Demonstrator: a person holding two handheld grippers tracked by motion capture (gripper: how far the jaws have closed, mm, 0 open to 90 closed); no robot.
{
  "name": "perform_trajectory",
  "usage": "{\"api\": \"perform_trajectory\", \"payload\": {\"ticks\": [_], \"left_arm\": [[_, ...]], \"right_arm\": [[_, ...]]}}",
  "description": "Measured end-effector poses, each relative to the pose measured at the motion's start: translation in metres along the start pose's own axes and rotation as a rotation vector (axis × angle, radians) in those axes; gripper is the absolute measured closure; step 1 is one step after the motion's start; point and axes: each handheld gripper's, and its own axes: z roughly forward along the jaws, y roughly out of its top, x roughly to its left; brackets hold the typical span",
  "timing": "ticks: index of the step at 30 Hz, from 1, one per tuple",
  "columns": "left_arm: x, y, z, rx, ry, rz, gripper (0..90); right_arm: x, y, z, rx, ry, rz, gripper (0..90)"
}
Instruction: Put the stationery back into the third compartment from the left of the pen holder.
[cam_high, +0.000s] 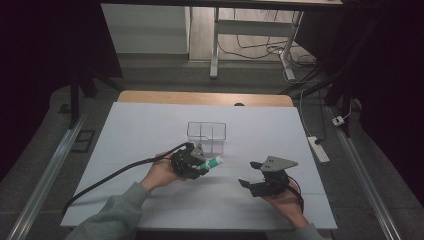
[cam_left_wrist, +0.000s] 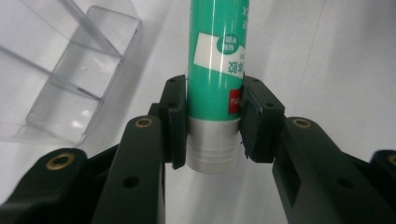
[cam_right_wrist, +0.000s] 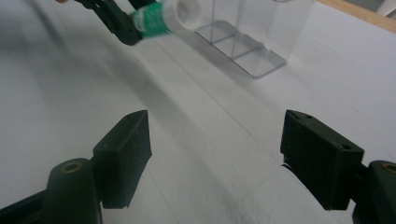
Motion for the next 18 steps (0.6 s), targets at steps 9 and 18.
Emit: {"api": "perform_trajectory", "payload": {"ticks": [9,18], "left_arm": [[-0.004,0.006,0.005,0.015,-0.023,0.012,64.0],[-0.002,0.012,0.011,0.021,-0.075,-0.009,64.0]], "right_arm": [[0.014,0.014,0.009,0.006,0.028,-0.054,25.4],[0.019,0.024,0.012,0.014,0.020,-0.108,26.5]]}}
